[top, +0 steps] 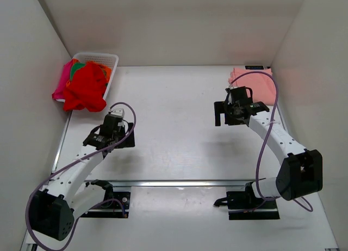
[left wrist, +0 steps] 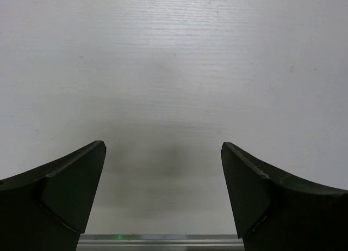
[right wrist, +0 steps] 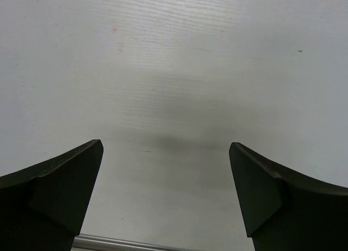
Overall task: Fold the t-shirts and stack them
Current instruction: Grab crumpled tshirt from bin with the left arm
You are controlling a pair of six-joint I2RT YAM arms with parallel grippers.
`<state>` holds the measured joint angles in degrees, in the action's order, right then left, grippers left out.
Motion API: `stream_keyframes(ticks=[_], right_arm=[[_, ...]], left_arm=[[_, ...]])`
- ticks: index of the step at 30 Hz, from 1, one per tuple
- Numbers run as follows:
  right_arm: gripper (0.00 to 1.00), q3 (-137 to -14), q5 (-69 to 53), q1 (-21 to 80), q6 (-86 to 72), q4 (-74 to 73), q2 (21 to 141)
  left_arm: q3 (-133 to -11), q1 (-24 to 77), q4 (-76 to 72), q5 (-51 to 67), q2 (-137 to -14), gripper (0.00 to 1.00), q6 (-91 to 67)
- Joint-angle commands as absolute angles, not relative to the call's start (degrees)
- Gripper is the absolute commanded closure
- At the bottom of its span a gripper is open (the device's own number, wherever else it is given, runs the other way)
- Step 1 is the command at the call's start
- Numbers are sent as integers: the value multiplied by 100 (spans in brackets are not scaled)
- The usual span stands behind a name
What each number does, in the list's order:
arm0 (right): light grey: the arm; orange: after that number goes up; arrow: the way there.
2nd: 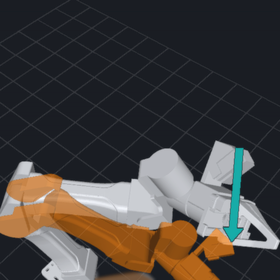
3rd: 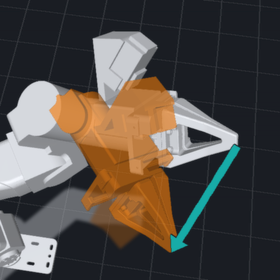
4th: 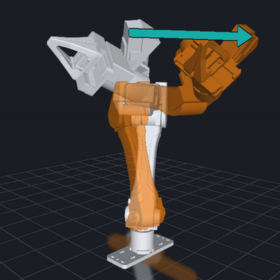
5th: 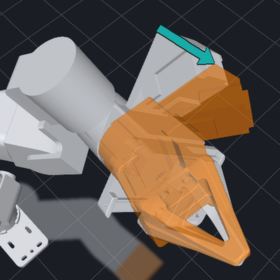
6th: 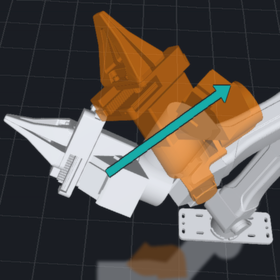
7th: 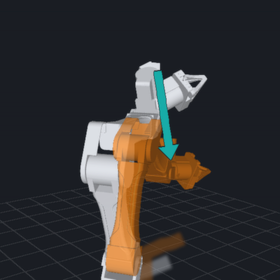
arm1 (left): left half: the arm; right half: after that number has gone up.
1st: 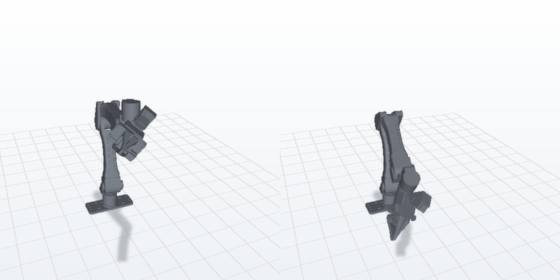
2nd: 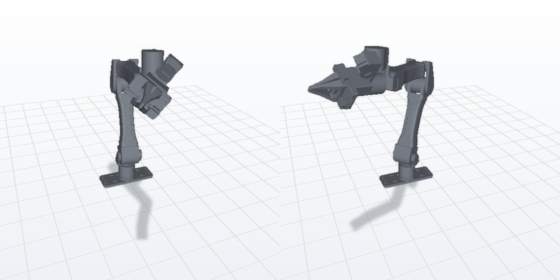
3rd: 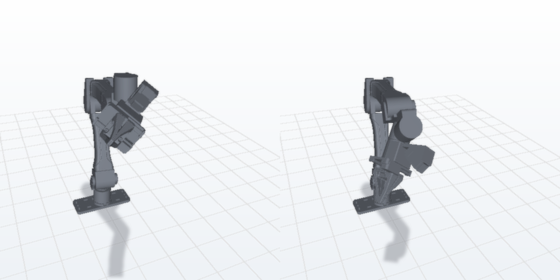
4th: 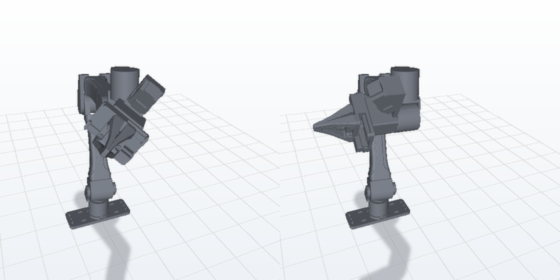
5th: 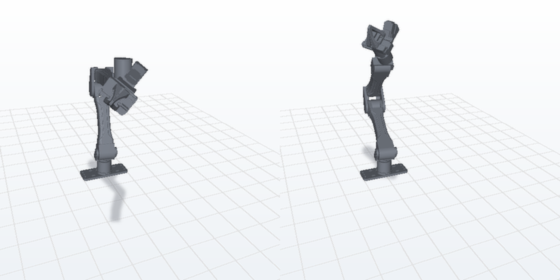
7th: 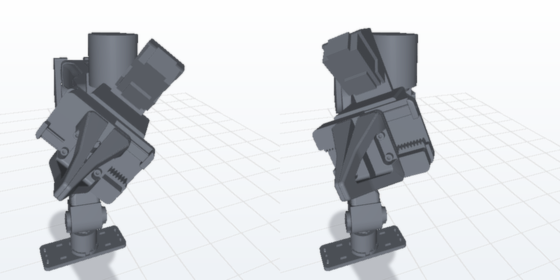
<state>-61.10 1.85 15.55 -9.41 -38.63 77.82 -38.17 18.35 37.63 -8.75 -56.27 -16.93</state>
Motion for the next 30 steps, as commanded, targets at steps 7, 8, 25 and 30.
stream_keyframes(ticks=[7,8,25,30], right_arm=[[1,-6073,80,1582,-1063,-3639,7690],[0,-6038,97,1573,-1063,-3647,7717],[1,-6161,-61,1618,-932,-3762,7673],[1,-6196,-132,1477,-756,-3788,7541]], left_arm=[[-3332,2576,3137,-729,-5308,2,-922],[-3357,2314,3120,-669,-5187,1,-932],[-6849,699,4088,-39,-7643,10,-596],[-9741,342,4778,-1891,-8936,98,-1266]])
